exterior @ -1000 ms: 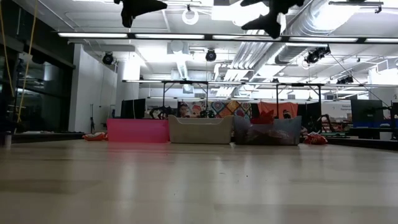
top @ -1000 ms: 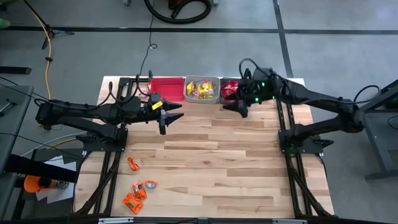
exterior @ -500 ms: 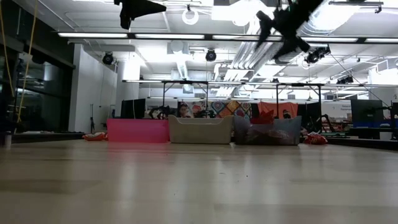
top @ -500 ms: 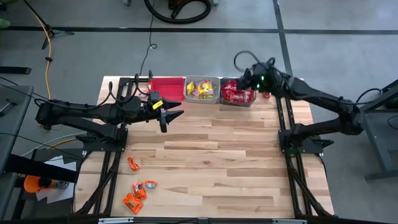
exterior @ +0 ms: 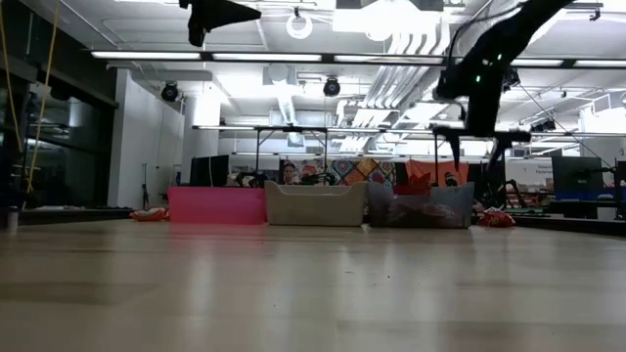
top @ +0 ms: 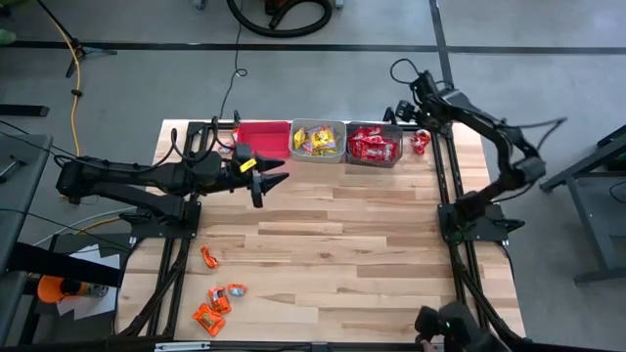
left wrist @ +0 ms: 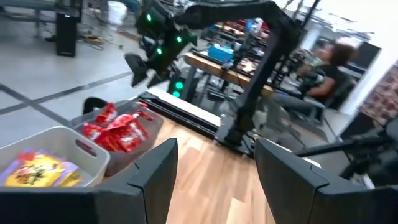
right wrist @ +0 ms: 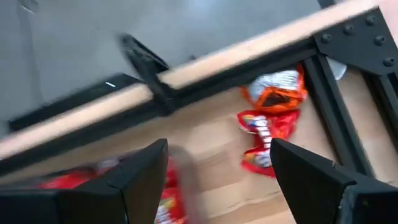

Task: Sort candy
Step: Put the red candy into the black bin

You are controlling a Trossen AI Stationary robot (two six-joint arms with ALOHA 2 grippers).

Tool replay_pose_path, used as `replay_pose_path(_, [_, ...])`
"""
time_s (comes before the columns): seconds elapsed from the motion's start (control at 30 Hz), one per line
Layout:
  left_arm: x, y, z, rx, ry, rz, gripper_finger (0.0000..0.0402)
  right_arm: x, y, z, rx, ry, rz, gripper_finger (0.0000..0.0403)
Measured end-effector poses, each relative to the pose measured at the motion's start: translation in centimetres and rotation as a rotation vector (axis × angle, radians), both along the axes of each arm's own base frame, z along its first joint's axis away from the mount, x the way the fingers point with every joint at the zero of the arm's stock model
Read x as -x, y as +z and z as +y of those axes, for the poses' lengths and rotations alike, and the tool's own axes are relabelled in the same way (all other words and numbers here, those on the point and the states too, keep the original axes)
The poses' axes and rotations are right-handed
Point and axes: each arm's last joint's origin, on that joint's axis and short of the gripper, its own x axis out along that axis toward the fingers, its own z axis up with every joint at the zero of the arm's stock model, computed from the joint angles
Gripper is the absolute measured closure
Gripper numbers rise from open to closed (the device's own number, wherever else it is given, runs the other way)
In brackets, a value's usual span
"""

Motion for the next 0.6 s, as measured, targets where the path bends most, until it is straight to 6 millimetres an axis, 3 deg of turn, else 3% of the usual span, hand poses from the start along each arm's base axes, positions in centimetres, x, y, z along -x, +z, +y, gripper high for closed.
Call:
replay_pose_path(0.23, [0.0, -0.1, 0.1, 0.03, 0.047, -0.004, 0.0199, 0.0, -3.4, -2.0, -0.064, -0.078, 0.112, 0.0126])
replay_pose_path(0.47, [0.1, -0.4, 0.1, 0.055, 0.052, 0.017, 0.0199, -0.4, -5.5, -2.1, -0.173, -0.172, 0.096, 0.0126])
replay_pose_path(0.6, [0.1, -0.4, 0.2, 0.055, 0.055, 0.02, 0.0199, -0.4, -5.9, -2.0, -0.188, -0.31, 0.088, 0.013])
